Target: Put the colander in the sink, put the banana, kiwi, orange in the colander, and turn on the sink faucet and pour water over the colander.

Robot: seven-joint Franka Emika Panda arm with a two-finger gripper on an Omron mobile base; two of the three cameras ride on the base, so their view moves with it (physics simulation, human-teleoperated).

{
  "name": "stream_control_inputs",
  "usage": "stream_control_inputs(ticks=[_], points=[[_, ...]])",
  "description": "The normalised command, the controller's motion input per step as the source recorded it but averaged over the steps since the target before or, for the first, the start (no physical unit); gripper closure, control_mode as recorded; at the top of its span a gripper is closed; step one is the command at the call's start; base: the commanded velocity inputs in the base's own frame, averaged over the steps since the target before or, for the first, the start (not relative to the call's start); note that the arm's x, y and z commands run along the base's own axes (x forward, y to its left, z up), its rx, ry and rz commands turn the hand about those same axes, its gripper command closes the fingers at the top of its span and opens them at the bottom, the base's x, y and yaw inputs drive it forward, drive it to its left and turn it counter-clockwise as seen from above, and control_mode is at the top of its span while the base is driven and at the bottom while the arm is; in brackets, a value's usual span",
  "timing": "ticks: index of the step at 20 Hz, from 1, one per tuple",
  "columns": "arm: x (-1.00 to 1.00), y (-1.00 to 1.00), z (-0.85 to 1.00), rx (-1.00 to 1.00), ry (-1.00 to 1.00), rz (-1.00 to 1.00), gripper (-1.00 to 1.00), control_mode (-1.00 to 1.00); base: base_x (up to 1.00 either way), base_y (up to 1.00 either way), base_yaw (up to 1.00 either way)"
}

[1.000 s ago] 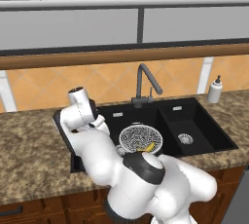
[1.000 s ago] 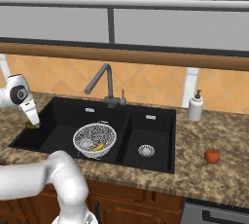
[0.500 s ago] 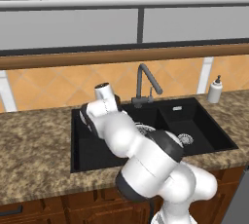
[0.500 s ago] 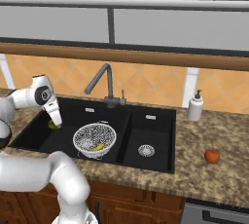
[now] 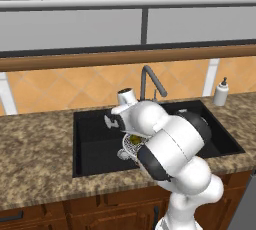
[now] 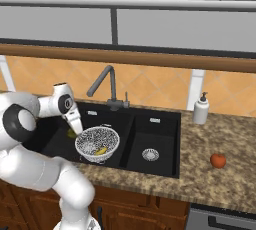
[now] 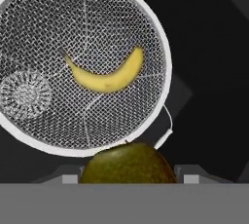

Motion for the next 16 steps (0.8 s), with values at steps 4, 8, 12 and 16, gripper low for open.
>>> stream_control_inputs(ticks=[4,8,12,16], points=[[0.04,-0.31,-0.26,0.00,0.00,0.00,1.00,-1.00,0.00,0.00,0.00],[0.00,-0.01,-0.20,0.00,0.00,0.00,1.00,-1.00,0.00,0.00,0.00],[0.00,-0.02,-0.44,0.00,0.00,0.00,1.00,-1.00,0.00,0.00,0.00],[0.00,-0.10,-0.45,0.00,0.00,0.00,1.00,-1.00,0.00,0.00,0.00]])
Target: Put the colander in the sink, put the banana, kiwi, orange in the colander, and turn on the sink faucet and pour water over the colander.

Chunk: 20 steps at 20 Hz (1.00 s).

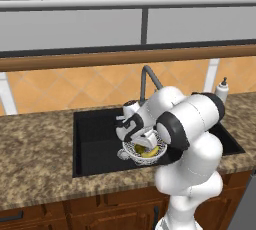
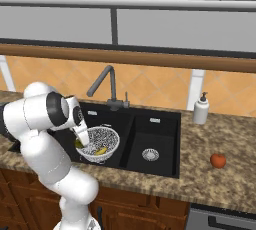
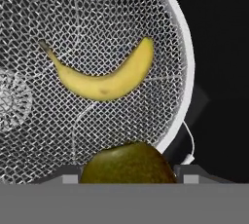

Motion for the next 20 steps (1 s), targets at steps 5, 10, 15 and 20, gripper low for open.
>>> stream_control_inputs(ticks=[5,10,15,20], points=[[0.02,-0.11,-0.21,0.00,0.00,0.00,1.00,-1.00,0.00,0.00,0.00],[0.17,-0.01,0.00,0.00,0.00,-0.01,1.00,-1.00,0.00,0.00,0.00],[0.31,0.00,-0.06,0.00,0.00,-0.01,1.00,-1.00,0.00,0.00,0.00],[0.17,-0.10,-0.32,0.00,0.00,0.00,1.00,-1.00,0.00,0.00,0.00]])
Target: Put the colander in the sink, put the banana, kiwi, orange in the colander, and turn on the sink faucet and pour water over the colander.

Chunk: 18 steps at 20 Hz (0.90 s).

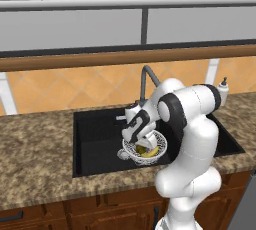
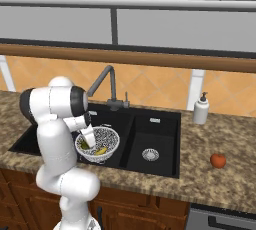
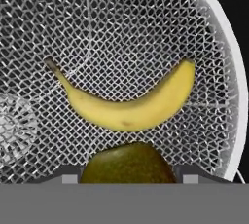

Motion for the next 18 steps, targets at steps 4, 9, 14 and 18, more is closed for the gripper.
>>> stream_control_inputs(ticks=[4,9,14,18], points=[[0.02,-0.08,-0.45,0.00,0.00,0.00,1.00,-1.00,0.00,0.00,0.00],[0.00,0.00,-0.30,0.00,0.00,-0.01,1.00,-1.00,0.00,0.00,0.00],[0.00,0.00,-0.02,0.00,0.00,0.00,-1.00,-1.00,0.00,0.00,0.00],[0.00,-0.02,0.02,0.00,0.00,0.01,-1.00,-1.00,0.00,0.00,0.00]])
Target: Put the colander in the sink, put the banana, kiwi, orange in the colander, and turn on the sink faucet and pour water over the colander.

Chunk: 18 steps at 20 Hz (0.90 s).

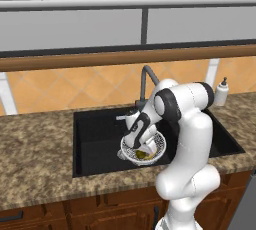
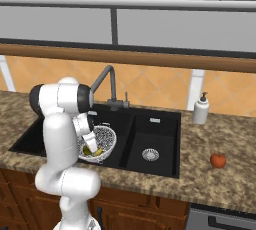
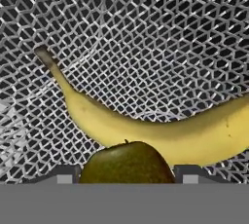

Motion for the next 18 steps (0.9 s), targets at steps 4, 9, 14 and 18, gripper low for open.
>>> stream_control_inputs(ticks=[4,9,14,18], points=[[0.00,-0.12,0.43,0.00,0.00,0.02,-1.00,-1.00,0.00,0.00,0.00],[-0.03,-0.03,0.59,0.00,0.00,0.00,-1.00,-1.00,0.00,0.00,0.00],[-0.25,-0.01,0.58,0.00,0.00,0.00,-1.00,-1.00,0.00,0.00,0.00],[-0.46,-0.03,0.33,0.00,0.00,0.03,-1.00,-1.00,0.00,0.00,0.00]])
